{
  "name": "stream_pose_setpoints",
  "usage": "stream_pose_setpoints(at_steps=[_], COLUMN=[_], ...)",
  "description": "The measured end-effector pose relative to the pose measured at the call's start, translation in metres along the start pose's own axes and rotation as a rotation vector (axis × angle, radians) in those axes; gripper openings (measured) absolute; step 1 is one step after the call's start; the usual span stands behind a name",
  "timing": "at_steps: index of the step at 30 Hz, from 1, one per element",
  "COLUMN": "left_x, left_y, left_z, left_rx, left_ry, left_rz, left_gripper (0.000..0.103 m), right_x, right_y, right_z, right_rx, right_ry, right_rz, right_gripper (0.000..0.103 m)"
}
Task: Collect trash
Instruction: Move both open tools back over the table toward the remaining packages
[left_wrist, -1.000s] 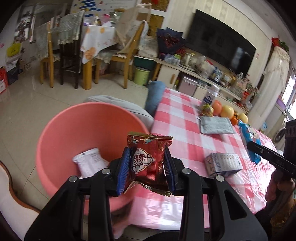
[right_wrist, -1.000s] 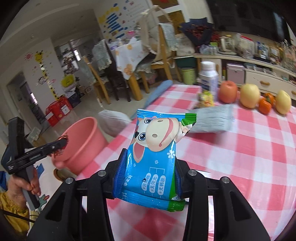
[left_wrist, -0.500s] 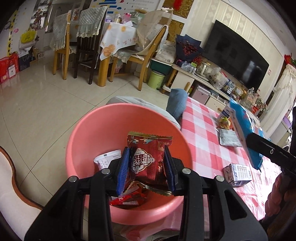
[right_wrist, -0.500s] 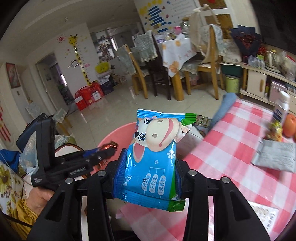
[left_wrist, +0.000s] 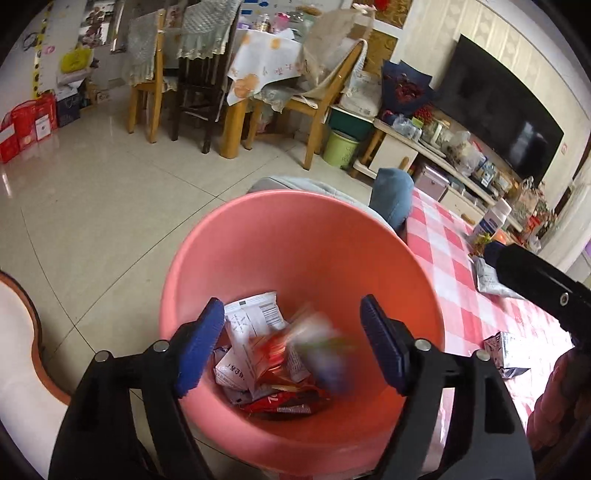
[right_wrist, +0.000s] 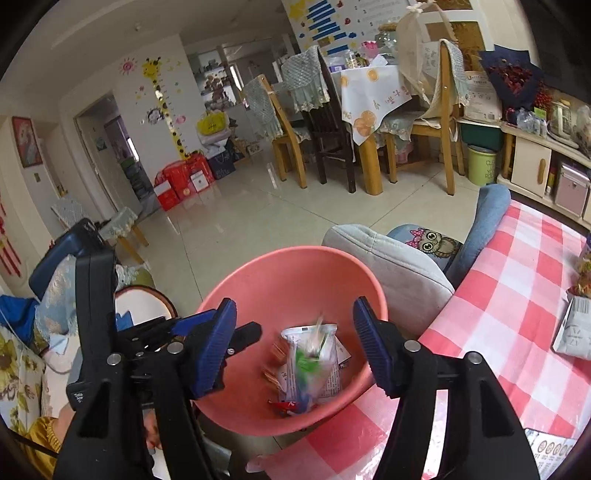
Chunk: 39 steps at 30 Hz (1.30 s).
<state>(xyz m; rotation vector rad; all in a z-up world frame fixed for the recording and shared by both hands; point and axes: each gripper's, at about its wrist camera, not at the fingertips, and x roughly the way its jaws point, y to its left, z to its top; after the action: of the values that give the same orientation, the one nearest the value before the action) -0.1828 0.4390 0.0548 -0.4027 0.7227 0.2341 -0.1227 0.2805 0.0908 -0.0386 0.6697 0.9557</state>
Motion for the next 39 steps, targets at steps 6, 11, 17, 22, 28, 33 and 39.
stream_pose_setpoints(at_steps=[6, 11, 17, 22, 28, 33, 39], left_x=[-0.021, -0.043, -0.059, -0.07, -0.082, -0.091, -0.097], left_y=[-0.001, -0.016, -0.05, -0.076, -0.106, -0.126, -0.15], left_z=[-0.005, -0.008, -0.012, -0.015, -0.022, -0.028, -0.036], left_rx=[0.006, 0.04, 0.112, 0.126, 0.177, 0.19, 0.231], left_ry=[-0.051, -0.107, -0.138, -0.151, -0.135, -0.124, -0.127], left_rz=[0.002, -0.061, -0.123, -0.145, -0.112, -0.149, -0.152], left_gripper=[0.086, 0.09, 0.092, 0.092, 0.092, 0.092, 0.092], right_x=[-0.034, -0.063, -0.103, -0.132, -0.159, -0.176, -0.19], right_y=[-0.012, -0.016, -0.021, -0.031, -0.047, -0.058, -0.063], right_z=[-0.022, -0.045, -0.07, -0.08, -0.088, -0.094, -0.1], right_rx=[0.002, -0.019, -0.054, -0.046, -0.02, 0.012, 0.015], right_ry=[-0.032, -0.044, -0.093, -0.137, -0.173, -0.185, -0.198], right_rz=[-0.089, -0.165, -0.256, -0.3, -0.32, -0.327, -0.337], right_gripper=[0.076, 0.083, 0.087, 0.091, 0.094, 0.094, 0.095])
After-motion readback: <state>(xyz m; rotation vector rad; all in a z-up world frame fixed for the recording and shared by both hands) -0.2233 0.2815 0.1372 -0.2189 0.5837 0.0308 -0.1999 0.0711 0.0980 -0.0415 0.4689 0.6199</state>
